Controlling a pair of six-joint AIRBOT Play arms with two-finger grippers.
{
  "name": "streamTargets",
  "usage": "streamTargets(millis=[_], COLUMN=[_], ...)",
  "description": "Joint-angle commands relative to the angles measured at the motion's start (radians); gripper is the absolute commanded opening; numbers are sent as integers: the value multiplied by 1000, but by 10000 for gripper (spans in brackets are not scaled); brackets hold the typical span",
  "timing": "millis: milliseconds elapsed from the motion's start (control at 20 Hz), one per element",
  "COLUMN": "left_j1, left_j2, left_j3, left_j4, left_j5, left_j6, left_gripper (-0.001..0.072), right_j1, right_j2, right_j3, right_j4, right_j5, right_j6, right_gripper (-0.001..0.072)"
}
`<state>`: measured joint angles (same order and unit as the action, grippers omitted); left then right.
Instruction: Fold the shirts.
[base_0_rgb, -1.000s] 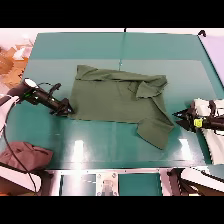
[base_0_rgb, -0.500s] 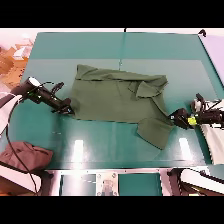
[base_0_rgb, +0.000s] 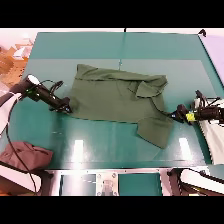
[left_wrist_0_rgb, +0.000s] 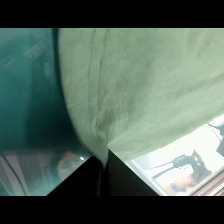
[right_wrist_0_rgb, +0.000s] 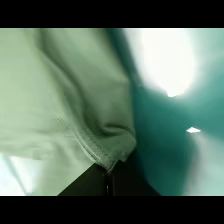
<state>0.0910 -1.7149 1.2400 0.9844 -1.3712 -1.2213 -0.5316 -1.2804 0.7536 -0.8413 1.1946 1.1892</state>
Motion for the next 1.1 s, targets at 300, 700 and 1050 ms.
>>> streamTargets(millis=[300, 700, 1050], left_j1=[-2, -2, -2], left_j2=[475, 919, 921], left_j3=[666, 938, 859], left_j4=[-82, 108, 295], left_j5=[-17, 349, 177], left_j6=[-73, -111, -185], left_gripper=[21, 22, 21], right_j1=[-116, -389, -411], right_j2=[184, 488, 583], right_j3=[605, 941, 908], right_j4=[1044, 1294, 753], right_j5=[196, -95, -119], right_j6=[-134, -147, -25], right_gripper=[16, 17, 16])
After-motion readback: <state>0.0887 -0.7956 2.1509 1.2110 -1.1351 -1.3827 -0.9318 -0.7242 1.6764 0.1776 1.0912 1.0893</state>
